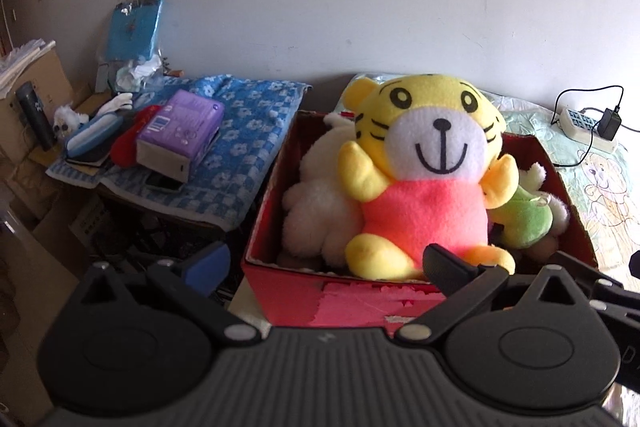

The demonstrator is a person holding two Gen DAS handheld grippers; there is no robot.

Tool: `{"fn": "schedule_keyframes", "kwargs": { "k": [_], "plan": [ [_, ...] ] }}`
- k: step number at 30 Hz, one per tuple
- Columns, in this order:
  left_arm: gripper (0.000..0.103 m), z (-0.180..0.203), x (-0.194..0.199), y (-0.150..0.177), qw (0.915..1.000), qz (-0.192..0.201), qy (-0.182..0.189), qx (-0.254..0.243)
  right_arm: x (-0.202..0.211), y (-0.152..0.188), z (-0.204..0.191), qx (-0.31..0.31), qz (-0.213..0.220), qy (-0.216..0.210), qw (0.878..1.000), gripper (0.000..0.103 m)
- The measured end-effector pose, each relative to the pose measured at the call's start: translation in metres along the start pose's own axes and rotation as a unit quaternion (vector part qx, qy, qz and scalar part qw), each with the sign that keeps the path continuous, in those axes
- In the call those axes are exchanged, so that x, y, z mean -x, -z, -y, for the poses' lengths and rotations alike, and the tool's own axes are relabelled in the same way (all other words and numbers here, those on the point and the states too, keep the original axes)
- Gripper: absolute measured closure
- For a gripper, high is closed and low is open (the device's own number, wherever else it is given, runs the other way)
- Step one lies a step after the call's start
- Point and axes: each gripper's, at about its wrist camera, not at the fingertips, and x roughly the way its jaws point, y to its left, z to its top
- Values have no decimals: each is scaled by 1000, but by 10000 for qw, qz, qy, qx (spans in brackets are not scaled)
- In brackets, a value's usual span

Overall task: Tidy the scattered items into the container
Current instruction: 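Withdraw the open right tool up and back from the red box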

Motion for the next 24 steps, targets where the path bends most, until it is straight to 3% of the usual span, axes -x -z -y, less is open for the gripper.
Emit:
{"fn": "schedule_keyframes", "kwargs": {
  "k": [13,19,24],
  "plan": [
    [0,42,19,46,9981,-527,-304,34,10,25,41,-72,-449,-298,9985,11],
    [0,58,24,68,9968,-723,-338,19,7,38,67,-325,-724,-179,9967,11],
    [0,87,25,81,9958,-868,-162,-229,10,46,95,-522,-813,54,9953,11]
  ]
}}
